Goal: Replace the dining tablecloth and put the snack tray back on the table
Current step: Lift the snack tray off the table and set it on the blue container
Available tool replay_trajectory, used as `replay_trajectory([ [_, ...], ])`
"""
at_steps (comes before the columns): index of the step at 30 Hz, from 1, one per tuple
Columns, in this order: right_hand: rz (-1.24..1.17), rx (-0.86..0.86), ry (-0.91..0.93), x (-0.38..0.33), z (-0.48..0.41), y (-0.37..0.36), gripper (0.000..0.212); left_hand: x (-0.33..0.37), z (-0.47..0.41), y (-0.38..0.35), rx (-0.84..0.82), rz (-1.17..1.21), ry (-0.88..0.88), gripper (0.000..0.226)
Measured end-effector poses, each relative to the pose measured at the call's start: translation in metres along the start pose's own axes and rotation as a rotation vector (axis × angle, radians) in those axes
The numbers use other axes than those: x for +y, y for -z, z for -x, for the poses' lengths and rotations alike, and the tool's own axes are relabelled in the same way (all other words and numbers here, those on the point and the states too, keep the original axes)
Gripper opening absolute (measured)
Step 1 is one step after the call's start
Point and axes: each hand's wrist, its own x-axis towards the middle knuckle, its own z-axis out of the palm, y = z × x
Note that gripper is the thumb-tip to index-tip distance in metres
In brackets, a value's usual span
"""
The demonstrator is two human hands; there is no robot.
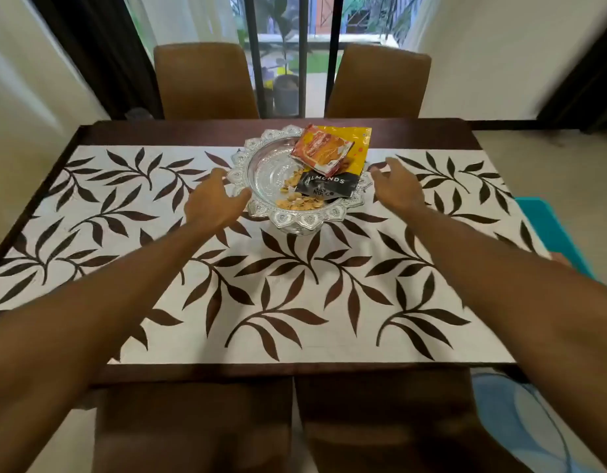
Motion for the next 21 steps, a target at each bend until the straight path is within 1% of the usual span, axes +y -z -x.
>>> replay_trajectory([
  [1, -0.042, -0.021, -0.013, -0.006, -0.017, -0.016, 0.062, -0.004, -0.018, -0.006, -0.017, 0.026, 0.030, 0.075],
  [2, -0.075, -0.032, -0.025, -0.010, -0.025, -0.016, 0.066, -0.003, -0.026, -0.009, -0.037, 0.057, 0.053, 0.078],
  [3, -0.106, -0.046, -0.035, -0.013, -0.030, -0.019, 0.066, -0.002, -0.030, -0.013, -0.070, 0.088, 0.072, 0.081],
  [5, -0.174, -0.051, -0.021, -0.022, -0.045, -0.031, 0.055, 0.000, -0.046, -0.024, -0.110, 0.164, 0.120, 0.084],
  [7, -0.216, -0.068, 0.028, -0.027, -0.053, -0.045, 0.047, -0.002, -0.057, -0.038, -0.113, 0.216, 0.128, 0.077],
  [8, -0.205, -0.090, 0.071, -0.030, -0.054, -0.049, 0.047, -0.002, -0.059, -0.043, -0.105, 0.233, 0.123, 0.073],
  [11, -0.071, -0.151, 0.218, -0.029, -0.062, -0.057, 0.050, -0.002, -0.065, -0.054, -0.085, 0.347, 0.156, 0.066],
  [12, -0.063, -0.158, 0.233, -0.028, -0.063, -0.059, 0.052, -0.003, -0.066, -0.057, -0.088, 0.391, 0.174, 0.064],
  [13, -0.095, -0.157, 0.224, -0.025, -0.064, -0.060, 0.054, -0.002, -0.068, -0.058, -0.094, 0.423, 0.186, 0.063],
  [17, -0.327, -0.135, 0.041, -0.019, -0.069, -0.061, 0.049, -0.003, -0.070, -0.061, -0.114, 0.489, 0.208, 0.062],
  [21, -0.467, -0.143, -0.070, -0.019, -0.071, -0.060, 0.053, -0.004, -0.072, -0.065, -0.114, 0.528, 0.235, 0.065],
])
